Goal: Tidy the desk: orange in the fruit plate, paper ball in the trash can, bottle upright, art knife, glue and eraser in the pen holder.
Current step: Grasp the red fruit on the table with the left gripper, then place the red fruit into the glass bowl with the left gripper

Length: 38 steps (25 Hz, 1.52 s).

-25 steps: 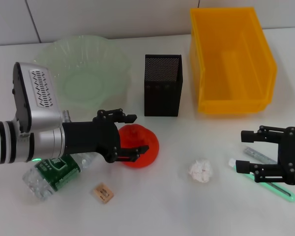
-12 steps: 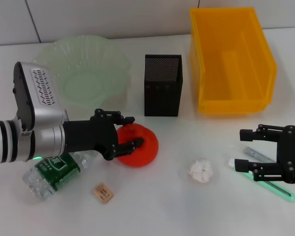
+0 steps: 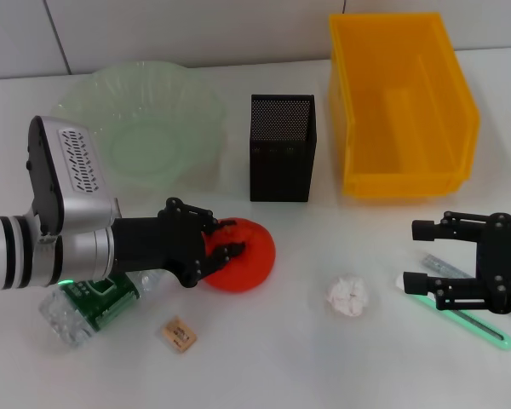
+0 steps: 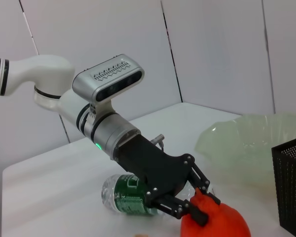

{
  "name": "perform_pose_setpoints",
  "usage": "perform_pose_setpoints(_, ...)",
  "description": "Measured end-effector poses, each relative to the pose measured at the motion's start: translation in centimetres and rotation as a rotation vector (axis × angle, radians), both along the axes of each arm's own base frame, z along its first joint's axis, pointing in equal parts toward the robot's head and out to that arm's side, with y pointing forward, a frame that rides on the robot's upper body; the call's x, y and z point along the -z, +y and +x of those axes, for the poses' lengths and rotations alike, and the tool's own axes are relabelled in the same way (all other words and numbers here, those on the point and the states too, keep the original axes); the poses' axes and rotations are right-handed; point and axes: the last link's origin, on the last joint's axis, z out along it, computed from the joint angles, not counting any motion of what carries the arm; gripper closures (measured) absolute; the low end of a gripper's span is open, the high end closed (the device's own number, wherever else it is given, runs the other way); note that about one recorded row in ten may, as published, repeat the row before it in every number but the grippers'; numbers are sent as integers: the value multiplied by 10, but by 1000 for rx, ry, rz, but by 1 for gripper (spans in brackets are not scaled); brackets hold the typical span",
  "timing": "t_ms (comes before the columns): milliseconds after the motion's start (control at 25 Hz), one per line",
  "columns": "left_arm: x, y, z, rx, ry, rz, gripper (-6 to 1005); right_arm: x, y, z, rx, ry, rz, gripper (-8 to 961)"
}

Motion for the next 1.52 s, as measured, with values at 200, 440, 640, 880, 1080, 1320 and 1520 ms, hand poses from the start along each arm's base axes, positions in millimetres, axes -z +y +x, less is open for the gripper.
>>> perform_pose_setpoints(200,0,-2,0,6,-3,-5,741,1,-1,1,8,9,-4,180)
perform_pose_setpoints(440,-6,-5,3,18,-28,6,740,4,-2,4,24,25,-6,180)
perform_pose_setpoints(640,-21,-9,10,47,-88,40,739,4,-2,4,22,24,-2,180)
perform_pose_setpoints(880,-44,-15,23,98,-172,86,738,4,-2,4,23,26,0,181)
perform_pose_setpoints(1080,-70,-3,26,68,-261,205,738,5,-2,4,23,27,0,181)
perform_pose_setpoints(1320,-86,24,23,-26,-317,331,737,5,-4,4,24,30,-3,181)
perform_pose_setpoints(1520,-90,49,14,-126,-314,419,736,6,-5,4,25,32,-5,181)
